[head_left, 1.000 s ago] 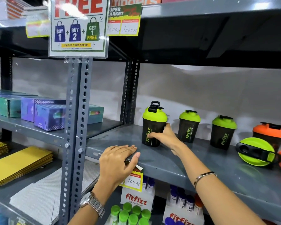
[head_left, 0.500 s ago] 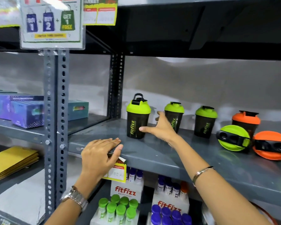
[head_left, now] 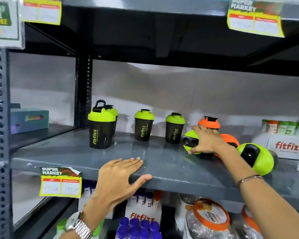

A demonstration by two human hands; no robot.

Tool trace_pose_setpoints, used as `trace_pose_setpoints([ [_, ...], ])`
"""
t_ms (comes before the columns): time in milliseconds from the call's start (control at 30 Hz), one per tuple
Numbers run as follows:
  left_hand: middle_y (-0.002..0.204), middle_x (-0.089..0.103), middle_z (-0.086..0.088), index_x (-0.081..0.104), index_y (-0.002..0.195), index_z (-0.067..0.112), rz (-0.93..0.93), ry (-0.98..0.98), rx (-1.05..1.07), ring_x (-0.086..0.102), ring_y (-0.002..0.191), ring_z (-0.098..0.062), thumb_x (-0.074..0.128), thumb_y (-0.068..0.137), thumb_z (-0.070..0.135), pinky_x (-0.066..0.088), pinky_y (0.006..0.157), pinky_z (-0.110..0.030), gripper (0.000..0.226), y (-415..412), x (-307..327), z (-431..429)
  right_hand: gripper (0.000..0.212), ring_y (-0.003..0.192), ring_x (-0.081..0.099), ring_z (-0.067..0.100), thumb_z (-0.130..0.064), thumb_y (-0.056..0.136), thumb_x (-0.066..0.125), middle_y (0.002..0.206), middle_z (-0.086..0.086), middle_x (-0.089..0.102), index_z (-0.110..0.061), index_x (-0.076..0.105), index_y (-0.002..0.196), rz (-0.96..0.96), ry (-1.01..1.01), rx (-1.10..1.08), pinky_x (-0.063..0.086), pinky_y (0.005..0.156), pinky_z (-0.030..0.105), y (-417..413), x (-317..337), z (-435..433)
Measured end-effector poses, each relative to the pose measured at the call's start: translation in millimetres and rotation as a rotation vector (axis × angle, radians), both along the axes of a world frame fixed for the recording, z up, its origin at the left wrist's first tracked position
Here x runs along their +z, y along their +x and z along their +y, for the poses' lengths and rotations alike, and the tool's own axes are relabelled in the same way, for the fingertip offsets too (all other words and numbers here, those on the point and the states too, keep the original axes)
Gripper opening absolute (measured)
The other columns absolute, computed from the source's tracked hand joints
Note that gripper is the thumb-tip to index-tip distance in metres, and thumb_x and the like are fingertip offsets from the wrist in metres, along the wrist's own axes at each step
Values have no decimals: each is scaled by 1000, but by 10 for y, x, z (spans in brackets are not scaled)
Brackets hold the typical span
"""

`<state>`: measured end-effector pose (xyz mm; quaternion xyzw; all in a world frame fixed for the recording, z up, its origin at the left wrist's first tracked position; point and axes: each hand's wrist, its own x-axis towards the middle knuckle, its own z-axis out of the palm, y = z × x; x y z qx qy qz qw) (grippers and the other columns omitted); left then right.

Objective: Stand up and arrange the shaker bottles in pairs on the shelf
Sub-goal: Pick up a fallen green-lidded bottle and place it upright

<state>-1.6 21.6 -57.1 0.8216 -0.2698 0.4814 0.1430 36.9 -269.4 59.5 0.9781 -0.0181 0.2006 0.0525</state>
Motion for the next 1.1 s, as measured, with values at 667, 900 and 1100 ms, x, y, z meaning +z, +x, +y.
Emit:
trace_pose_setpoints([
  [667, 101, 72, 11, 76, 96, 26, 18, -3, 75, 66, 97, -3, 22, 88, 73, 49, 86, -27, 73, 52, 49, 325, 64, 82, 54, 14, -48, 59, 78, 101, 4, 59, -13, 55, 108, -92, 1133, 402, 43, 59, 27, 121, 319, 985],
  [900, 98, 73, 11, 77, 92, 26, -24, -48, 38, 67, 95, -3, 25, 88, 72, 51, 83, -28, 70, 103, 8, 326, 49, 87, 53, 7, -38, 77, 71, 104, 0, 58, -11, 54, 114, -38, 1267, 454, 49, 74, 34, 159, 174, 1167],
  [1100, 95, 74, 9, 78, 89, 24, -60, -70, 33, 68, 92, -5, 23, 88, 71, 53, 81, -29, 71, 118, 6, 307, 115, 127, 42, 20, -47, 48, 88, 137, 4, 42, -16, 27, 140, -218, 1192, 359, 34, 102, 29, 210, -112, 1251],
])
